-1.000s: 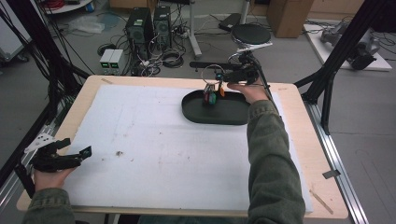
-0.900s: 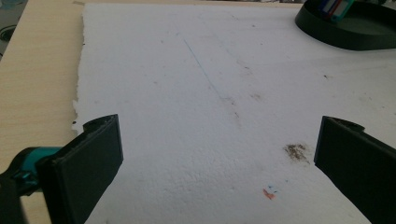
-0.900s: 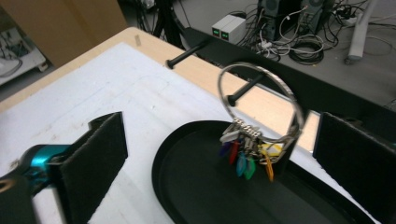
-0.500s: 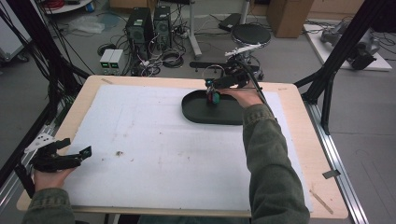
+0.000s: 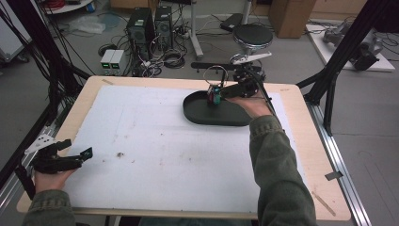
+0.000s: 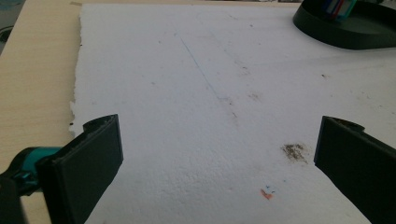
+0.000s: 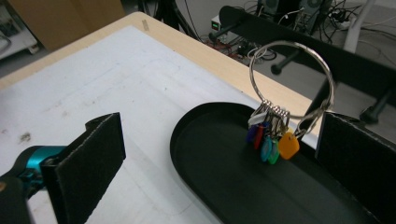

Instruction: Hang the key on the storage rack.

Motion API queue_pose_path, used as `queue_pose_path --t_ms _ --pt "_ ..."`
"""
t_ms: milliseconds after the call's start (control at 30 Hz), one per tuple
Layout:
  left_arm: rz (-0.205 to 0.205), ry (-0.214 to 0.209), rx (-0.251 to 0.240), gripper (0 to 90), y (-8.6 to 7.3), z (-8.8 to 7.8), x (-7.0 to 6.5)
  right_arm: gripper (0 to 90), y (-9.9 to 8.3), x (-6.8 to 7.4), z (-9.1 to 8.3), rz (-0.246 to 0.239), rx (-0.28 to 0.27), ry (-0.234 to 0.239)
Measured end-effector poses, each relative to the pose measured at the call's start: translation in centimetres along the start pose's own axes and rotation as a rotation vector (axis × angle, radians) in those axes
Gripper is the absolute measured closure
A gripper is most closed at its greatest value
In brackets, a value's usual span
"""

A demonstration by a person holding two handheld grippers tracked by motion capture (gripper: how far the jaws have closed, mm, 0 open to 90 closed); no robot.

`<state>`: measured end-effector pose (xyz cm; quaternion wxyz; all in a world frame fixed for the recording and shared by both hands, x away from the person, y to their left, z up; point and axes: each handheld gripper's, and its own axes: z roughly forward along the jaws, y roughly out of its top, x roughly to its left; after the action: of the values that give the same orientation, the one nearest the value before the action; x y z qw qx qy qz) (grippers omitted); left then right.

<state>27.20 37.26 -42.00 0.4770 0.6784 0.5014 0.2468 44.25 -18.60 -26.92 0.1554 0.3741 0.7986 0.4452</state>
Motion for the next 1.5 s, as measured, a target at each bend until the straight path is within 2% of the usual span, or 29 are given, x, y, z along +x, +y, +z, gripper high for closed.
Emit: queue_pose_path --t_ms 467,700,900,933,1200,1500 --pt "-0.001 -0.003 -0.002 1.7 0.0 -0.1 0.0 0.6 -4.5 -1.1 -2.7 0.052 -0.034 -0.076" --pt "-0.003 -0.005 -0.004 1.7 0.1 0.0 0.0 0.6 -6.2 -1.2 -4.2 0.042 -0.043 -0.128" --pt "-0.007 -0.005 -0.008 1.7 0.1 0.0 0.0 0.6 -7.9 -1.8 -5.5 0.077 -0.064 -0.152" --pt "-0.007 -0.005 -0.009 1.7 0.1 0.0 0.1 0.6 -8.8 -1.9 -5.9 0.090 -0.066 -0.162" --pt "-0.009 -0.006 -0.012 1.7 0.1 0.0 0.0 0.6 -11.7 -2.3 -6.6 0.114 -0.047 -0.193" --pt "0.000 -0.004 -0.002 1.7 0.1 0.2 -0.1 0.6 -13.6 -2.4 -7.4 0.136 -0.051 -0.216"
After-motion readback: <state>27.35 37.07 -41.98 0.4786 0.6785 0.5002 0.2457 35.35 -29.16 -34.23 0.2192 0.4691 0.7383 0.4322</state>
